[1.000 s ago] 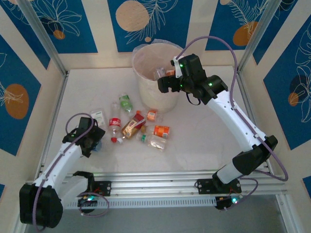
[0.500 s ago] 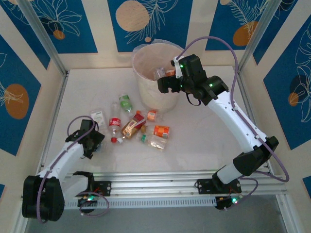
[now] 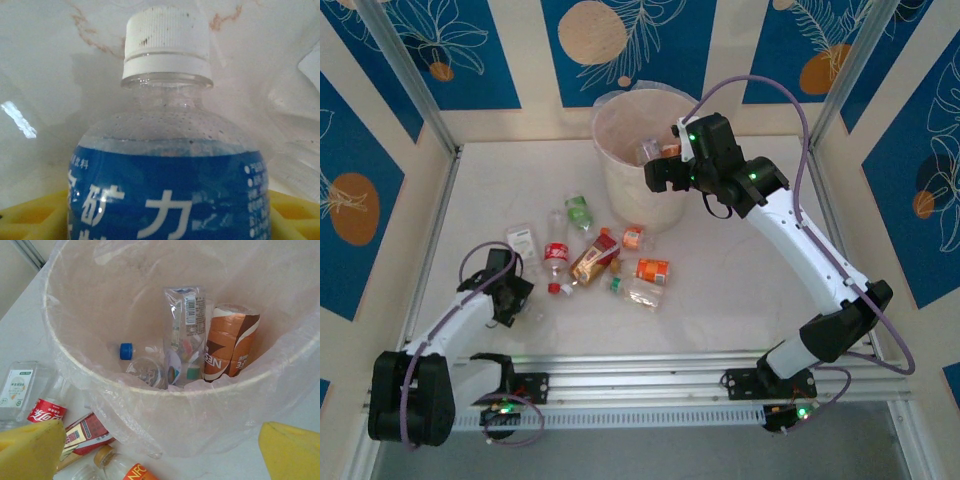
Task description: Put the plastic bottles in the bin
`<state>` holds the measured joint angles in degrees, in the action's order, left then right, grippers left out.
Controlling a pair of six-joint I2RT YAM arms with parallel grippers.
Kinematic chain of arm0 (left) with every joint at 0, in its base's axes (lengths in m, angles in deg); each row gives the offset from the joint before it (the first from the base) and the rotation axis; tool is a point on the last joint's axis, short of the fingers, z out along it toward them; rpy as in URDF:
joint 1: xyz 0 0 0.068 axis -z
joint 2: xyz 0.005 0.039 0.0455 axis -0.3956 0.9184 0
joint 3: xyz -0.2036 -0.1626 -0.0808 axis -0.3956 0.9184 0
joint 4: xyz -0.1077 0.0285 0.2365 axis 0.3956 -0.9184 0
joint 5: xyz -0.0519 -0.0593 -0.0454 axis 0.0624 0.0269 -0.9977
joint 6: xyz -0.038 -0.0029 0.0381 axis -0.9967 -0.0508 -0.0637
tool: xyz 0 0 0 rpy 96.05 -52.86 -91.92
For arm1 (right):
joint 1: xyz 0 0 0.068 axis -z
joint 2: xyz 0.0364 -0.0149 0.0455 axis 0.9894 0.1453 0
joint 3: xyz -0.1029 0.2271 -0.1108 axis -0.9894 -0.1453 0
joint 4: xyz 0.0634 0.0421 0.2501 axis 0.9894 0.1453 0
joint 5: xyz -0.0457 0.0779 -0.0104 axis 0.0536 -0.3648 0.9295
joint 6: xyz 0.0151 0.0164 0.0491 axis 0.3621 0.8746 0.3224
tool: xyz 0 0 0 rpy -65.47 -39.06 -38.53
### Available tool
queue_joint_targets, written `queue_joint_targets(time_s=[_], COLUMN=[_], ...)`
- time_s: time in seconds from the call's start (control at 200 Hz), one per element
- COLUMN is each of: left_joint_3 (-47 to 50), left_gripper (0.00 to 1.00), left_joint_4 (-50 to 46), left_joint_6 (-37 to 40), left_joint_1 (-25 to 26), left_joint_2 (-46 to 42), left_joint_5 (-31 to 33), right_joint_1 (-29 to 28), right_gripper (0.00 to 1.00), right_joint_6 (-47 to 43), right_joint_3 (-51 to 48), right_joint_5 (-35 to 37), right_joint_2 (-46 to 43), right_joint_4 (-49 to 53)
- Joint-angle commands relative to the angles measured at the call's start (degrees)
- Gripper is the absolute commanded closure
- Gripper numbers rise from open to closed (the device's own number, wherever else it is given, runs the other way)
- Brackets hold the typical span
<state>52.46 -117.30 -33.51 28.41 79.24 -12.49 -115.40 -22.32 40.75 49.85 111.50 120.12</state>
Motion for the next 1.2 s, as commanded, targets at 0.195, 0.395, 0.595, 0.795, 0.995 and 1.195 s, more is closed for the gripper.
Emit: queue_joint_targets(time_s=[0.195,0.395,0.595,0.795,0.995,1.195], left_joint_3=[-1.84,-7.19,-16.55,-26.46,-42.88,-63.17], left_gripper=[0.45,0.45,0.45,0.45,0.45,0.46], left_joint_4=[-5.25,-11.04,-11.35,-4.17,1.63,4.02], left_joint_6=[0.08,4.49,12.51,16.57,24.32,32.12], left_joint_1=[-0.88,-0.86,-0.47,5.38,16.21,20.67], left_joint_2=[-8.11,-15.62,-17.71,-11.82,1.72,16.76], left_joint_5=[2.71,5.82,5.11,2.22,2.76,-4.05], right_joint_1=[-0.65,-0.87,-1.29,-1.62,-1.76,-2.08], right_gripper=[0.01,0.01,0.01,0.01,0.01,0.01], right_joint_6=[1.22,2.01,3.64,5.39,7.41,10.0], right_joint_3=[-1.58,-4.0,-8.29,-13.01,-16.45,-18.97], right_joint_5=[1.54,2.51,5.22,7.72,10.19,12.89], right_joint_2=[-2.8,-4.88,-8.38,-13.02,-16.13,-17.63], right_joint_4=[-1.19,-2.38,-3.61,-5.19,-4.13,-1.41])
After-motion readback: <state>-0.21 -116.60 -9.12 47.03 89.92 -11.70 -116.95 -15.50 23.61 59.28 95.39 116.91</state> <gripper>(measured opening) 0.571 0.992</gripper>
